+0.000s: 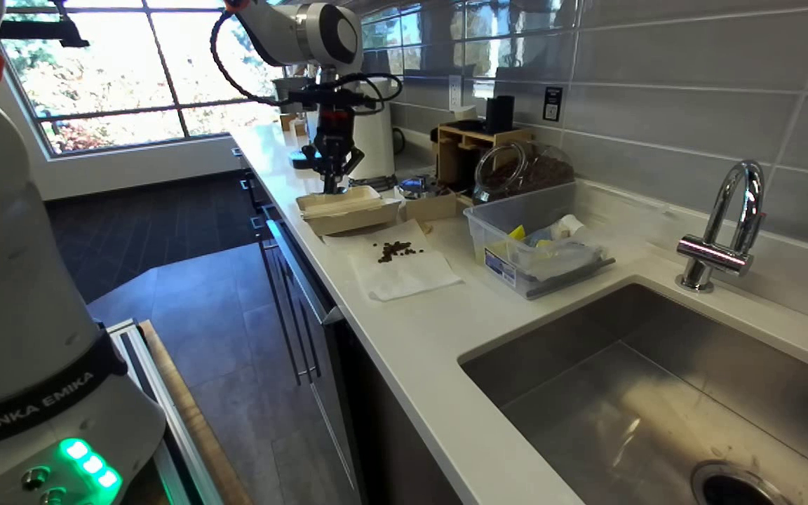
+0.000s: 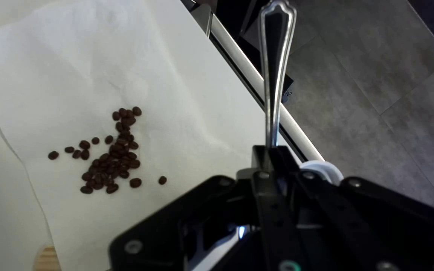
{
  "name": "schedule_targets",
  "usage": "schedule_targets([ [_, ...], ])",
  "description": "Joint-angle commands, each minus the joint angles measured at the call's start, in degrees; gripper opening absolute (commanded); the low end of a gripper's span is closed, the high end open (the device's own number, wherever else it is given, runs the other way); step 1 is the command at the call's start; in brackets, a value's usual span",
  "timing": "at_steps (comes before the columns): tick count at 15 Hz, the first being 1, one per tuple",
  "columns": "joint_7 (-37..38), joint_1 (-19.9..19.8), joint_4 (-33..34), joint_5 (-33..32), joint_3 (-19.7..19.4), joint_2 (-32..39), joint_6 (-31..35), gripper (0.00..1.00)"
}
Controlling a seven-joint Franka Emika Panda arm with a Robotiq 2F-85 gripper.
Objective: Use the silver spoon to put the coffee beans from the napkin into the food pack.
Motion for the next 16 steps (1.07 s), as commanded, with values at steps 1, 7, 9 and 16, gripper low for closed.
schedule_targets([
  [1,3.55,2.26,5.88,-2.93,-0.42,5.84,-0.04,0.02],
  [7,11.41,5.82,10.01,-9.21,-2.24,10.56,2.33,0.02],
  [9,14.42,7.15,10.3,-11.68,-3.05,11.26,3.83,0.02],
  [16,28.06,14.35,9.57,-24.2,-6.44,11.91,6.05,0.02],
])
